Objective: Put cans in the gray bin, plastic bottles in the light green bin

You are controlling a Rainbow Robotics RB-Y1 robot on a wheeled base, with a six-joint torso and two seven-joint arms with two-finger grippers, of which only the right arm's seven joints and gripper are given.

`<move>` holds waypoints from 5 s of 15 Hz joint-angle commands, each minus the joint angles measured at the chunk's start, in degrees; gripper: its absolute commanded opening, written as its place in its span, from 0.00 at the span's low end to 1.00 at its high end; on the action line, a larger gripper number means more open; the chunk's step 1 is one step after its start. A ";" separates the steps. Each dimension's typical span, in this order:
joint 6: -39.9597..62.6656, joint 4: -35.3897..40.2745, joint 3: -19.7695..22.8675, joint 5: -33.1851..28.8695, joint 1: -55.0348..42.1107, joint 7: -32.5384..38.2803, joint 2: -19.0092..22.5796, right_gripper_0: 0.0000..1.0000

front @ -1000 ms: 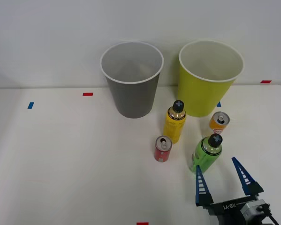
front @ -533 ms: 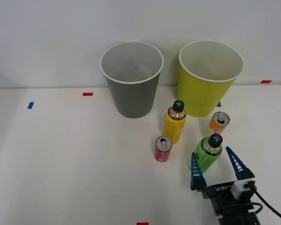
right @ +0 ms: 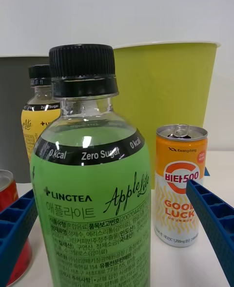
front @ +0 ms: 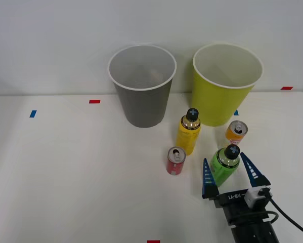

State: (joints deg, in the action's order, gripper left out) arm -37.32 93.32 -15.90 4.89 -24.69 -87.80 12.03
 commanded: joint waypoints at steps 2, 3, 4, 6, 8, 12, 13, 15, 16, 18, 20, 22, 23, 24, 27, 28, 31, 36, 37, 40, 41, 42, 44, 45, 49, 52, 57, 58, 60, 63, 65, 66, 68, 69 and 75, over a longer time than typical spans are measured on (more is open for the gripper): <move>0.05 0.02 -0.18 1.09 0.35 -0.09 0.01 1.00; 0.05 0.02 -0.27 1.26 0.35 -0.09 0.01 1.00; 0.05 -0.07 -0.44 1.35 0.35 -0.18 0.01 1.00; -0.04 0.02 -0.53 1.53 0.61 -0.53 0.18 1.00; -0.04 0.02 -0.71 1.79 0.70 -0.80 0.36 1.00; -0.04 0.02 -0.97 2.67 0.79 -1.24 0.27 1.00; -0.04 0.02 -0.97 3.02 0.79 -1.24 0.18 1.00; -0.04 0.02 -0.97 3.55 1.14 -1.59 0.27 1.00; -0.04 0.02 -0.97 3.64 1.23 -1.85 0.36 1.00; -0.04 0.02 -1.23 3.99 1.49 -2.20 1.15 1.00; 0.14 0.02 -1.41 4.43 1.67 -2.47 1.50 1.00; 0.14 0.02 -1.41 5.04 1.75 -2.73 1.85 1.00; 0.14 0.02 -1.41 5.22 1.75 -3.08 2.03 1.00; 0.14 0.02 -1.50 5.31 1.67 -3.43 2.21 1.00; 0.14 0.02 -1.59 5.57 1.67 -4.31 2.29 0.00; 0.14 0.02 -1.59 5.83 1.67 -4.40 2.29 0.00; -0.21 0.02 -1.59 6.63 1.49 -4.66 2.38 0.00; -1.53 0.02 -1.59 7.59 0.79 -5.02 3.00 0.00; -1.97 0.02 -1.59 7.86 0.70 -4.93 3.35 0.00; -3.11 1.42 -1.59 8.74 -0.35 -4.14 5.02 0.00; -3.11 3.27 -1.67 8.91 -1.41 -3.70 5.81 0.00; -2.85 4.85 -1.85 9.26 -2.02 -3.35 6.25 0.00; 0.75 9.86 -2.55 10.23 -3.17 -2.38 7.04 0.00; 2.16 11.71 -2.55 10.67 -3.25 -2.03 7.04 0.00; 9.63 21.46 -2.82 16.47 -2.29 -1.15 7.13 0.00; 12.62 26.74 -2.29 21.39 -0.35 -1.15 7.04 0.00; 19.83 31.48 3.16 23.15 5.53 -0.80 4.75 0.00; 23.34 33.50 4.83 23.59 7.03 -0.53 3.52 0.00; 26.95 34.03 6.15 24.20 10.37 -0.18 0.80 0.00; 34.50 34.03 9.75 24.56 16.87 -0.18 -3.95 0.00; 41.36 34.03 13.44 24.56 22.15 -0.18 -6.41 0.00; 45.32 34.03 15.47 24.29 24.78 -0.18 -7.55 0.00; 53.49 33.68 20.04 23.68 29.70 -0.62 -9.40 0.00; 55.25 32.62 21.27 23.32 31.64 -0.89 -9.75 0.00; 54.02 18.74 23.90 14.89 41.48 -3.08 -9.66 0.00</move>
State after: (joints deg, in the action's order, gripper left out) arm 16.78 113.93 7.61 23.40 15.53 -90.44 2.47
